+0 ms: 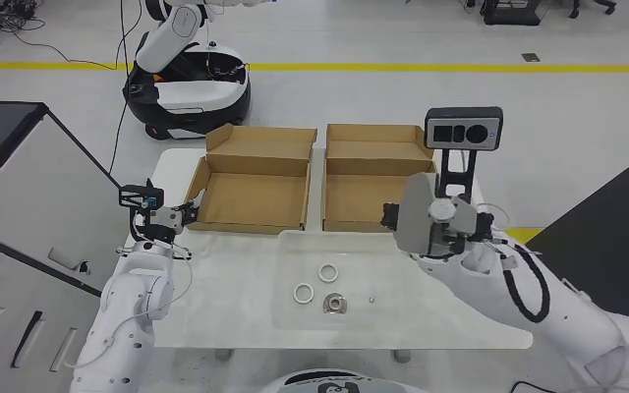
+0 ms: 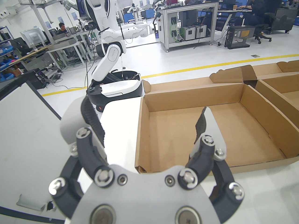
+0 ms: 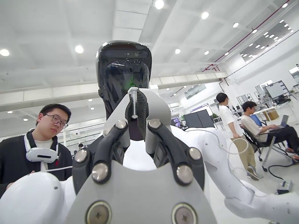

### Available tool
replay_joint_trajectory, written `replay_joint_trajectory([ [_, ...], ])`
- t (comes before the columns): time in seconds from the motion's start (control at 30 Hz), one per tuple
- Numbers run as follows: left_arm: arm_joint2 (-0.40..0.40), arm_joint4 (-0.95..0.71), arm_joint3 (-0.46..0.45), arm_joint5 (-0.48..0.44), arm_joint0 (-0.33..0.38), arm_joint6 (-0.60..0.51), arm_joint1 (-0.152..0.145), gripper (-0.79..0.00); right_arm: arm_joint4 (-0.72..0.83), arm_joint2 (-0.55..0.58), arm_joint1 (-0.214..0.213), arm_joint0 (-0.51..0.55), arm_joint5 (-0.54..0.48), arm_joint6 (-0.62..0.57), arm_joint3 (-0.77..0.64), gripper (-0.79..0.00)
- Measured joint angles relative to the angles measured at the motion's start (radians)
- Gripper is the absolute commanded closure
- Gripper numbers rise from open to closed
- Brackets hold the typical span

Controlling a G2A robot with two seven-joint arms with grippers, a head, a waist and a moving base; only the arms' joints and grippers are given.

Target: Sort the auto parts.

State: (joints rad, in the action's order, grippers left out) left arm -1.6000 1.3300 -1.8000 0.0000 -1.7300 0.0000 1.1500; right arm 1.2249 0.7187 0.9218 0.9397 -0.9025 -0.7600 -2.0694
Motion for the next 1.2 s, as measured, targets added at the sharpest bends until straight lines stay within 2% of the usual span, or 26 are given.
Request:
replay_joint_trajectory([
  [0.23, 0.0, 0.0, 0.0, 0.0, 0.0, 0.0, 0.0, -0.785, -0.047, 0.044, 0.013, 0.038, 0.052, -0.03, 0.026, 0.0],
  [0.53, 0.0, 0.0, 0.0, 0.0, 0.0, 0.0, 0.0, -0.785, -0.219, 0.131, 0.012, 0.088, 0.205, -0.008, 0.033, 0.0],
  [0.67, 0.0, 0.0, 0.0, 0.0, 0.0, 0.0, 0.0, -0.785, -0.236, 0.159, 0.015, 0.111, 0.227, -0.013, 0.025, 0.0],
  [1.2, 0.0, 0.0, 0.0, 0.0, 0.0, 0.0, 0.0, -0.785, -0.011, 0.198, 0.06, 0.164, 0.114, -0.163, 0.012, 0.0],
])
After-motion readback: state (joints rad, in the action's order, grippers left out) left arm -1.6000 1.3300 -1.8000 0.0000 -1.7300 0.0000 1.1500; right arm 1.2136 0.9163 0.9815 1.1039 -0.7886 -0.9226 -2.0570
